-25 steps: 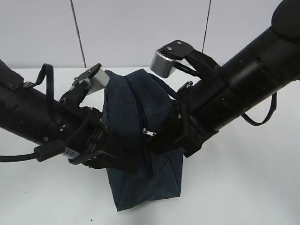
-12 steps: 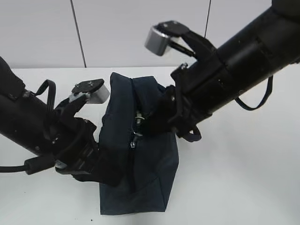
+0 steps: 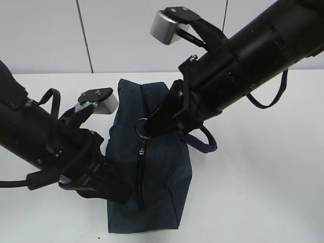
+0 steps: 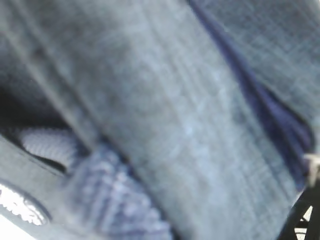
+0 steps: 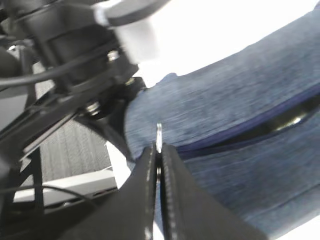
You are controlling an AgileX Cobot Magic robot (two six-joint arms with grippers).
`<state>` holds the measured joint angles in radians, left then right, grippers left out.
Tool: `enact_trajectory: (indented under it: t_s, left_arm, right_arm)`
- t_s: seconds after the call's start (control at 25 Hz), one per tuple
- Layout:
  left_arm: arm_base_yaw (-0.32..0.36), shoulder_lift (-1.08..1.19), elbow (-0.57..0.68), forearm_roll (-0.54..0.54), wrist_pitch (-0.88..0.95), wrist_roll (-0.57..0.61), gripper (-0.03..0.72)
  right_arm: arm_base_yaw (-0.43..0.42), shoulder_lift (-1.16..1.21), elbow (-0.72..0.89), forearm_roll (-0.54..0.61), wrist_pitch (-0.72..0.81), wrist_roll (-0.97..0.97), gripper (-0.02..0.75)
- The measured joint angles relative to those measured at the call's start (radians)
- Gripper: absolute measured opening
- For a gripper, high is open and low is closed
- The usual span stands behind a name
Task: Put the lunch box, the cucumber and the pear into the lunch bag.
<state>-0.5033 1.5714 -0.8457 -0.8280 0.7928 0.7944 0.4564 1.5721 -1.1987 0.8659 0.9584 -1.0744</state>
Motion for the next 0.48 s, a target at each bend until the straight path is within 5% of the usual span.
enact_trajectory:
  t_s: [0.48]
  left_arm:
    - [0.0,0.0,0.0,0.006,0.012,0.0,0.012]
  right_arm:
    - [0.0,0.056,-0.002,0.018,-0.082,0.007,0.006]
